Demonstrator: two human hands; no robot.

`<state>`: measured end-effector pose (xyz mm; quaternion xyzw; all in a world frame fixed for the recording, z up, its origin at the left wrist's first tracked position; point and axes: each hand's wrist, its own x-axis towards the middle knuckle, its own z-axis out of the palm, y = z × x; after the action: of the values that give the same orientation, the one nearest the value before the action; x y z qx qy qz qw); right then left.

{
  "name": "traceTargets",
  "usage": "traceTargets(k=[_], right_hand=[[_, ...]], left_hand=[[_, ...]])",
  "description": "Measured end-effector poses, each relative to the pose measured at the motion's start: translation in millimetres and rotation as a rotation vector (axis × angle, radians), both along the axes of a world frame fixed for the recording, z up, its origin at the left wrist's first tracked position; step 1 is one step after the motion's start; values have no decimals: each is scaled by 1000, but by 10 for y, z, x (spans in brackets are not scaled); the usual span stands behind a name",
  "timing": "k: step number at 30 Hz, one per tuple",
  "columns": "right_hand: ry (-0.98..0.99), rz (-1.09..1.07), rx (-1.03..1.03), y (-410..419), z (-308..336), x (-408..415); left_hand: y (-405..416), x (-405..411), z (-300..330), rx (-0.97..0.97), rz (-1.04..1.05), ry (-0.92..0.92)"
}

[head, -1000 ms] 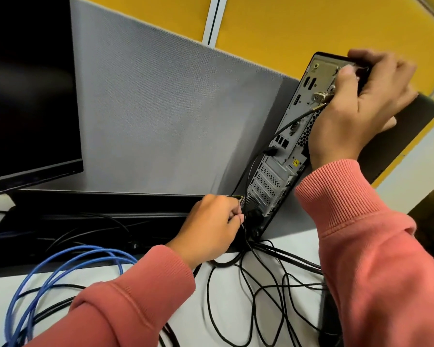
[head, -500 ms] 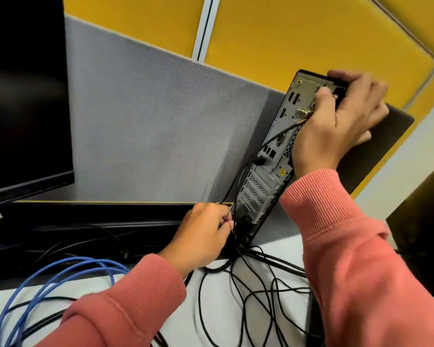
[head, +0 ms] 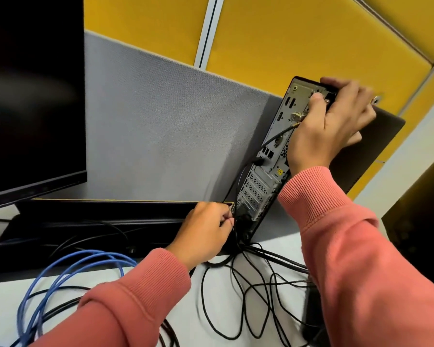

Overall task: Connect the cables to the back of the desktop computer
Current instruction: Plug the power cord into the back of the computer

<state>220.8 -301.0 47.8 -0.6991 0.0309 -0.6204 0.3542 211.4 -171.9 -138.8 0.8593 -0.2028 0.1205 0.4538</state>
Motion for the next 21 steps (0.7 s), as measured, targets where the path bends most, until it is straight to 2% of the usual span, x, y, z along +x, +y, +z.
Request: traceTargets(k=[5,13,16,21], right_hand=[[49,2,-48,-49,10,-47],[59,-16,-45,-48,-4,-11],[63,-29,-48,-35,-8,1],[114,-44,-79,-42,9,-28]], left_hand=[[58,0,29,-2,-40,42],[-7,-54,115,183,47,-70],[7,-67,119,195,38,-100],[24,-87,107,226,27,-56]])
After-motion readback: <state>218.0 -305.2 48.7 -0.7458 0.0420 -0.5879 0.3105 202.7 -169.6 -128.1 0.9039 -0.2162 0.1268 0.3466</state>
